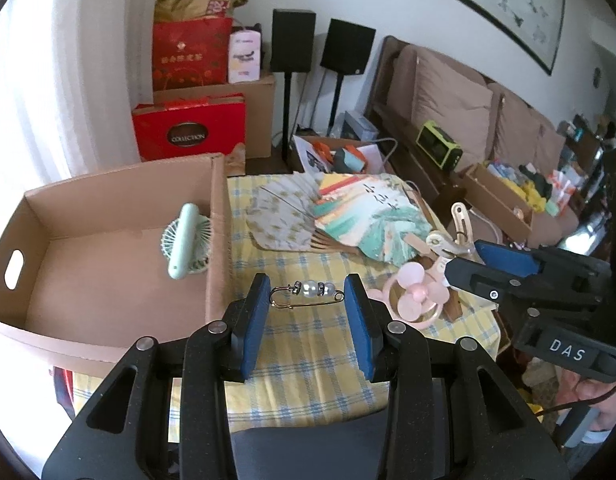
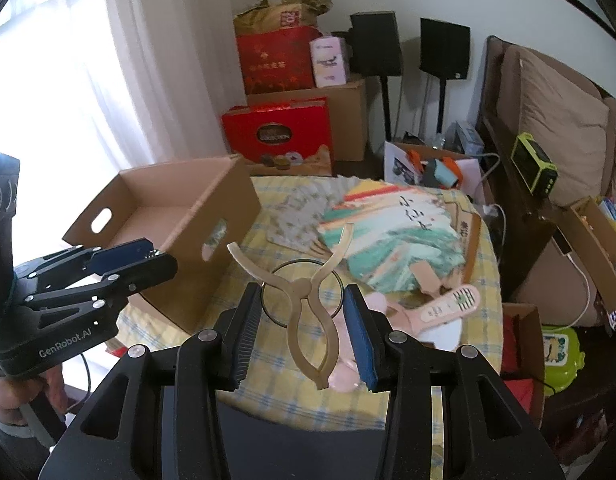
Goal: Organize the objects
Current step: 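Carry the clasp and beige clip over the box with both tools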
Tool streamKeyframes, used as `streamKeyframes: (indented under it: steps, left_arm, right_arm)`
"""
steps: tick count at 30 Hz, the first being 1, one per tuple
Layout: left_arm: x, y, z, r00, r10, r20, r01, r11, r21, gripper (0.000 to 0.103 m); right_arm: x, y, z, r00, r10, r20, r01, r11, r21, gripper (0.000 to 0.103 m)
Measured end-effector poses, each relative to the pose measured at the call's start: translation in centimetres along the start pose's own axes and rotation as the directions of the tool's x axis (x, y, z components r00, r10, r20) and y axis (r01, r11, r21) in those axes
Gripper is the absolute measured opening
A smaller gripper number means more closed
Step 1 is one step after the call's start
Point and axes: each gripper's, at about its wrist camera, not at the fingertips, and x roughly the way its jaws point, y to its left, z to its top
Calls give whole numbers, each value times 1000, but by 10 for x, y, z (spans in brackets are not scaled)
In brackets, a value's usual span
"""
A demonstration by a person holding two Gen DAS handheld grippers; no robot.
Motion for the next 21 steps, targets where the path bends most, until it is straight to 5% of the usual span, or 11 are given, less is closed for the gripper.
streamKeyframes:
  steps: [21]
  left_arm:
    - [-17,98,10,997,75,12,-73,991,-110,35]
  right_arm:
    - [42,88,47,993,109,-54,-114,988,-101,42]
